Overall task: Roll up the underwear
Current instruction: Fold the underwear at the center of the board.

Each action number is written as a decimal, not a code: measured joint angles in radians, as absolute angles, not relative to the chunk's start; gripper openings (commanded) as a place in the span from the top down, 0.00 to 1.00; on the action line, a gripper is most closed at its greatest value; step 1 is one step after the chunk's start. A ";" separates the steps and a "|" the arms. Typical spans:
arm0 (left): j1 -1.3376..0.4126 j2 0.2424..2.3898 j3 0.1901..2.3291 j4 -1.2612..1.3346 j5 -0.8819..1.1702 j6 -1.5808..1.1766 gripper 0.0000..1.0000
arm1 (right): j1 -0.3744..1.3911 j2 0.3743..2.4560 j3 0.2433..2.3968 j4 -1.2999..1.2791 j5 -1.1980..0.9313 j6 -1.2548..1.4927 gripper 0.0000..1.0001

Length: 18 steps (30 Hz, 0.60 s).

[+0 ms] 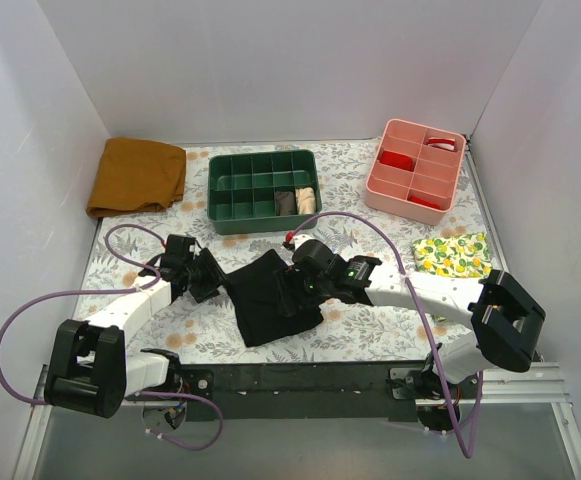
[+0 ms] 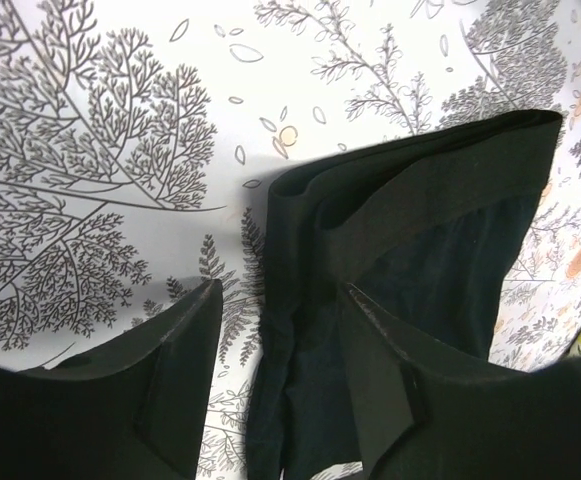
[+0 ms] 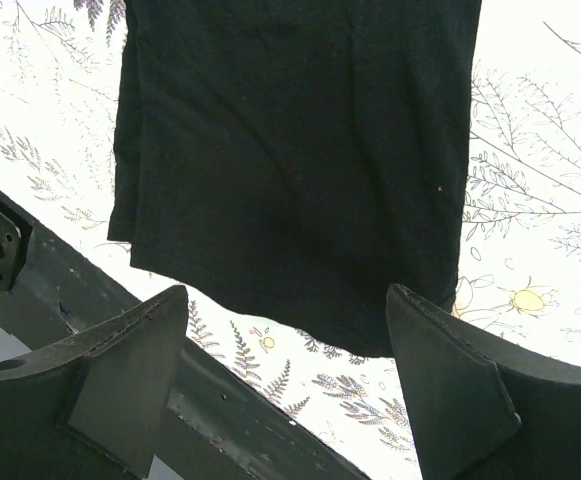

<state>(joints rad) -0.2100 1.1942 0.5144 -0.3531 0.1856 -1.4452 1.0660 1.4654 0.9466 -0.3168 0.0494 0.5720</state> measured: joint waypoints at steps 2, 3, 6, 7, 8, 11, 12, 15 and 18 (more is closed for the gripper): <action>-0.210 1.194 0.514 -0.339 0.184 -1.448 0.52 | 1.066 1.466 0.947 -0.318 0.049 0.572 0.13; -0.210 1.194 0.514 -0.331 0.184 -1.448 0.52 | 1.066 1.467 0.948 -0.320 0.049 0.572 0.13; -0.210 1.194 0.514 -0.301 0.184 -1.449 0.53 | 1.066 1.470 0.949 -0.324 0.049 0.572 0.13; -0.210 1.195 0.514 -0.292 0.184 -1.451 0.55 | 1.066 1.472 0.951 -0.327 0.049 0.572 0.13; -0.210 1.195 0.514 -0.283 0.184 -1.452 0.56 | 1.066 1.473 0.954 -0.331 0.049 0.571 0.13; -0.210 1.196 0.512 -0.255 0.184 -1.454 0.57 | 1.066 1.475 0.956 -0.340 0.048 0.570 0.13; -0.210 1.196 0.511 -0.249 0.183 -1.454 0.58 | 1.066 1.475 0.956 -0.342 0.047 0.569 0.13; -0.210 1.196 0.503 -0.235 0.178 -1.452 0.59 | 1.066 1.475 0.956 -0.343 0.045 0.569 0.13; -0.210 1.197 0.496 -0.233 0.176 -1.451 0.57 | 1.066 1.478 0.961 -0.345 0.045 0.568 0.13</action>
<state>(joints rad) -0.2100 1.1969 0.4957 -0.2325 0.1761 -1.4513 1.0660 1.4780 0.9611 -0.3450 0.0448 0.5682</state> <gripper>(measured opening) 0.418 0.871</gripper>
